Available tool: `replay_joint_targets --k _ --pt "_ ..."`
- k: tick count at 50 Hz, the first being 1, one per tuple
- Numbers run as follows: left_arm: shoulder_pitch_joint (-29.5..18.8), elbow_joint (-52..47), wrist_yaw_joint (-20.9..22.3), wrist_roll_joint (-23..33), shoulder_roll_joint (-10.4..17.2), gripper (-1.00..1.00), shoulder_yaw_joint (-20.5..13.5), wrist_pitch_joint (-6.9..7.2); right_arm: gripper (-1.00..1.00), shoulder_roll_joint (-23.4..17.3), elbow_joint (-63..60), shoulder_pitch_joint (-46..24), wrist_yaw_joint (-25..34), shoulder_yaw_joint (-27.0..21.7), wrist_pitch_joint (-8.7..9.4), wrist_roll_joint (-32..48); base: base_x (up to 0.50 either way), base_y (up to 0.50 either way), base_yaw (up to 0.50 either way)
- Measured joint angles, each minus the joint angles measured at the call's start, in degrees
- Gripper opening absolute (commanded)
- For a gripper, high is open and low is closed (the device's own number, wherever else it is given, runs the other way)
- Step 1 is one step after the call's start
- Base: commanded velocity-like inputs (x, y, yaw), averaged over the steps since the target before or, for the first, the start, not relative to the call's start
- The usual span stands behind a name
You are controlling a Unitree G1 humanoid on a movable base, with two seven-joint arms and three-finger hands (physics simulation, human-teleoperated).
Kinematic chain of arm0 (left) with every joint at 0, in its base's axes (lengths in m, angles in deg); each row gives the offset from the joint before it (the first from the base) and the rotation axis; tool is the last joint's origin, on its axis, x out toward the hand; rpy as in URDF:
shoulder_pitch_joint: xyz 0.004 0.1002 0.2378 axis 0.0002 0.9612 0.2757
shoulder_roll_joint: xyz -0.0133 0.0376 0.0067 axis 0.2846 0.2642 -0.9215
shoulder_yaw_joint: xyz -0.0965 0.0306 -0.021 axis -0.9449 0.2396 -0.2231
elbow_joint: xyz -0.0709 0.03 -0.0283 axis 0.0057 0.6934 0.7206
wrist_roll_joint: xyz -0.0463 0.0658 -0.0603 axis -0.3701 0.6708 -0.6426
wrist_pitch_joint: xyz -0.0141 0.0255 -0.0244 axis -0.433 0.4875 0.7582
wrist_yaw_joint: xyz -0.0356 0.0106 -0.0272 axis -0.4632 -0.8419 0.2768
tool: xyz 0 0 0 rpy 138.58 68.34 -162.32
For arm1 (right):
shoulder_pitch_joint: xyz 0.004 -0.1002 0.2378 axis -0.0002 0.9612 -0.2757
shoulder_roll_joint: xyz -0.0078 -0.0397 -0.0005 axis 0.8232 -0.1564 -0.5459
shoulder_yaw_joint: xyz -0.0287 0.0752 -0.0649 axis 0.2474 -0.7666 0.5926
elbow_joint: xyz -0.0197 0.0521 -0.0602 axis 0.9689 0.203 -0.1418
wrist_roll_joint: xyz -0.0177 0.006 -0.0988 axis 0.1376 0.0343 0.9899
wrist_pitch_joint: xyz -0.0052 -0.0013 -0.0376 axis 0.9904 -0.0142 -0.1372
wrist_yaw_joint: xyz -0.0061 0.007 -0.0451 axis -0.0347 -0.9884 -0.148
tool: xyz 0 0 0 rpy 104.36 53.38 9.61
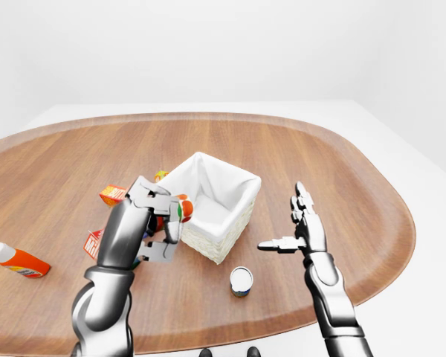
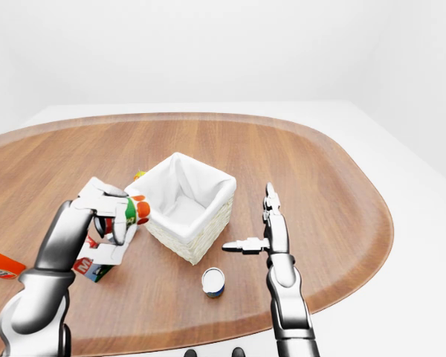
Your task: Pick up the tomato sauce, and put it in the basket.
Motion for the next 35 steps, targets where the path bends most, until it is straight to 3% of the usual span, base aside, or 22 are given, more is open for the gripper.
replay_joint_targets --k 24,35 --pt "-8.5 3.1 -0.2 2.0 1.4 -1.0 2.8 0.0 1.0 0.0 0.4 0.0 0.1 0.1 0.1 -0.2 0.0 0.0 0.0" --pt "-12.4 9.0 -1.9 2.3 2.2 -1.0 3.1 0.0 1.0 0.0 0.1 0.1 0.2 0.1 0.37 -0.3 0.0 0.0 0.0"
